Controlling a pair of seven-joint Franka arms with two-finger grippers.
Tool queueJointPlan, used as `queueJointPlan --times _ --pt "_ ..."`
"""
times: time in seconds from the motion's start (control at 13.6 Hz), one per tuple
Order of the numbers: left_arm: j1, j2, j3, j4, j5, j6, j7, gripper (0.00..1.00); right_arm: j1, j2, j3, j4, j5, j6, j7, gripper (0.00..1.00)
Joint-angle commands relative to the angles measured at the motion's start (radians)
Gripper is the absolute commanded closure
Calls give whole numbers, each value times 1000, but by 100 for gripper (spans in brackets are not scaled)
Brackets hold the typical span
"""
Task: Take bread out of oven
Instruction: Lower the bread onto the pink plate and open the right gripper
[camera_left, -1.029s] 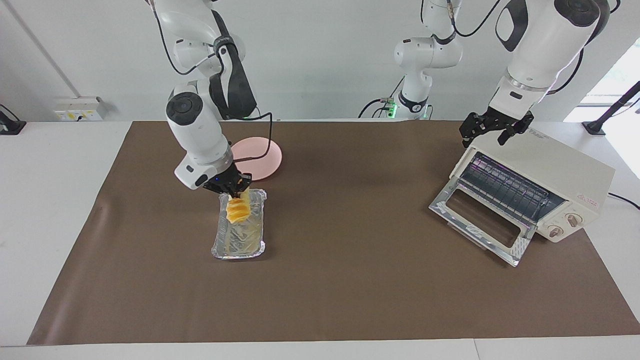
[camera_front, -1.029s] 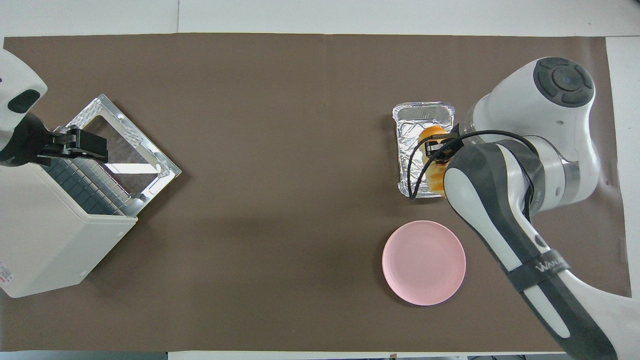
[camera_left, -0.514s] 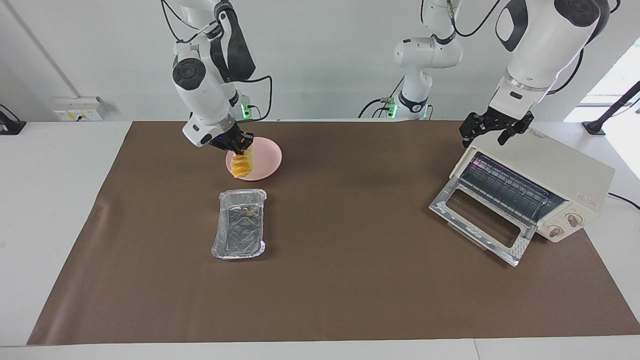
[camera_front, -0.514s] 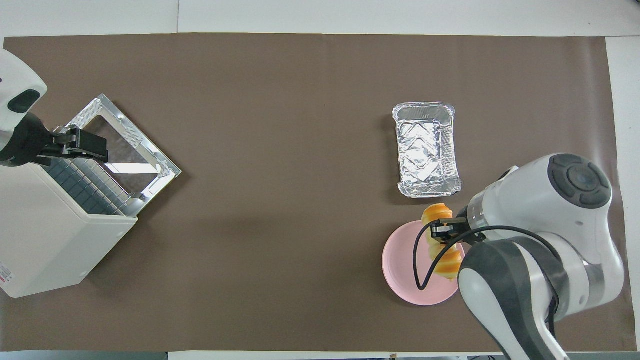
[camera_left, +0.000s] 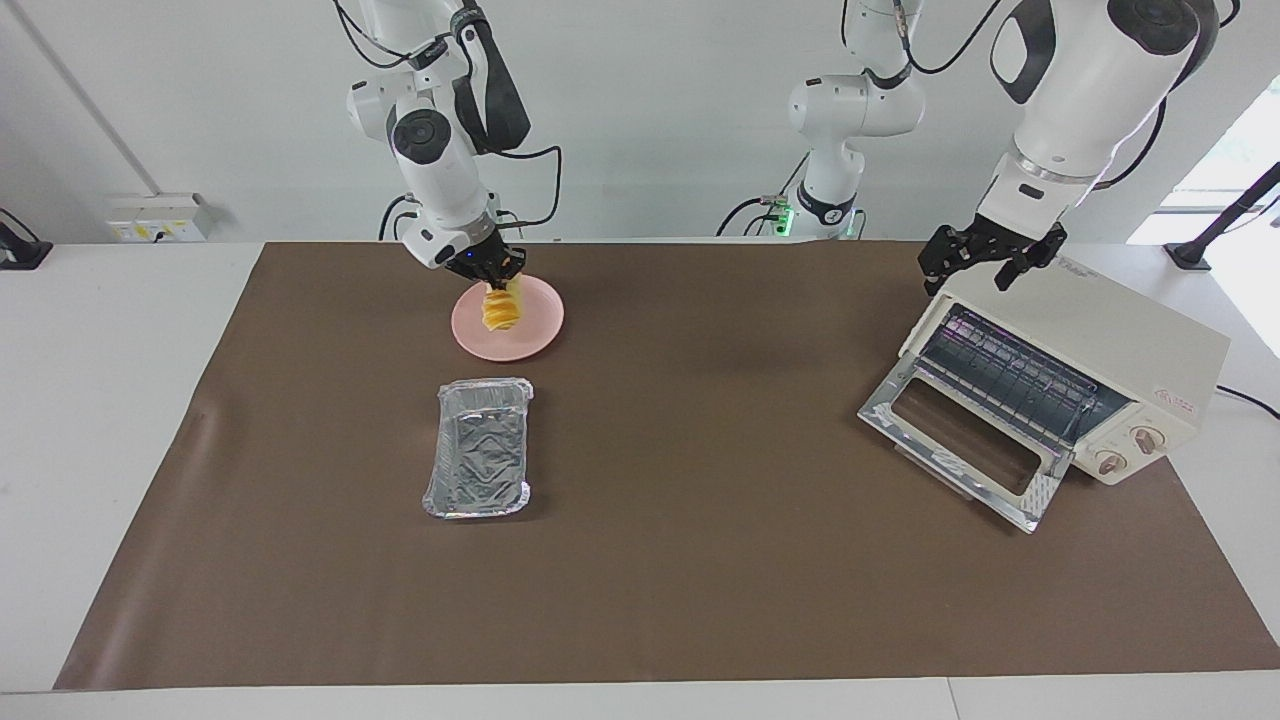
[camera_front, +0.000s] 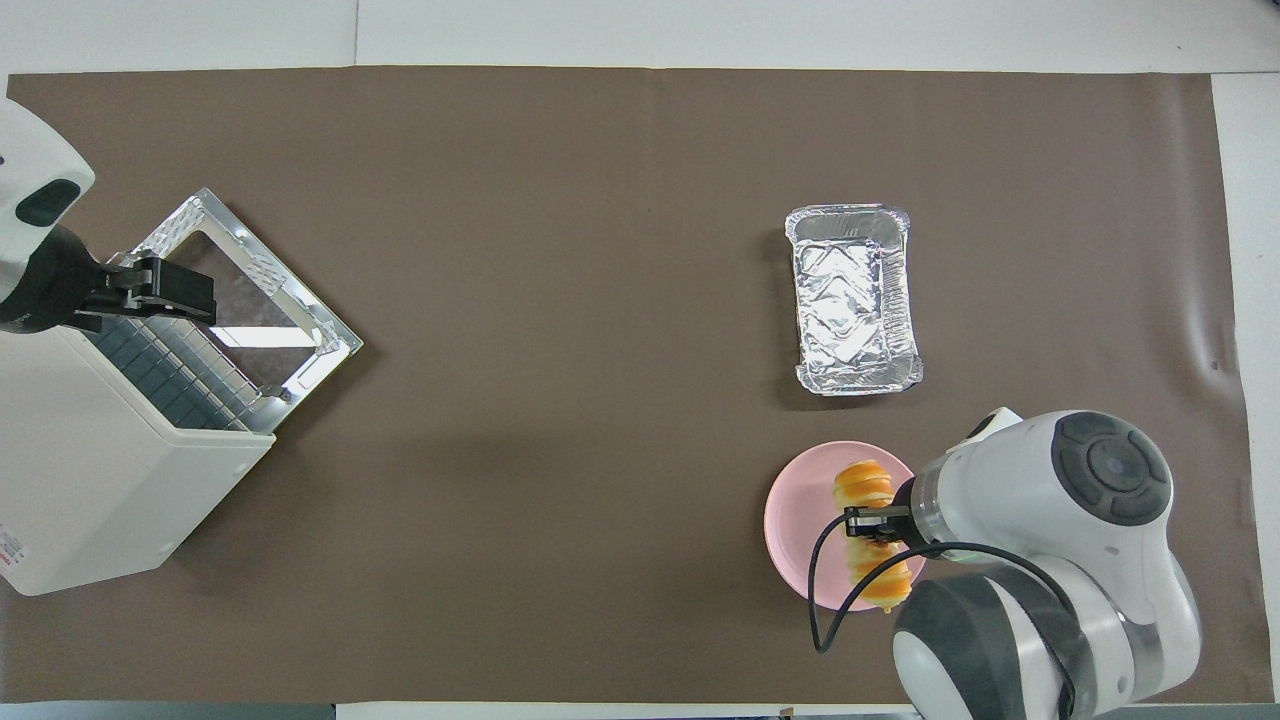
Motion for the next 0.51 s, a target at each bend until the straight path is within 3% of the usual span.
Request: queueJointPlan --times 0.0,0.44 --pt "-1 -3 6 -8 -8 6 15 0 0 14 3 -60 16 112 13 100" --pt "12 -3 7 -9 -8 -7 7 0 27 68 3 -68 16 171 21 100"
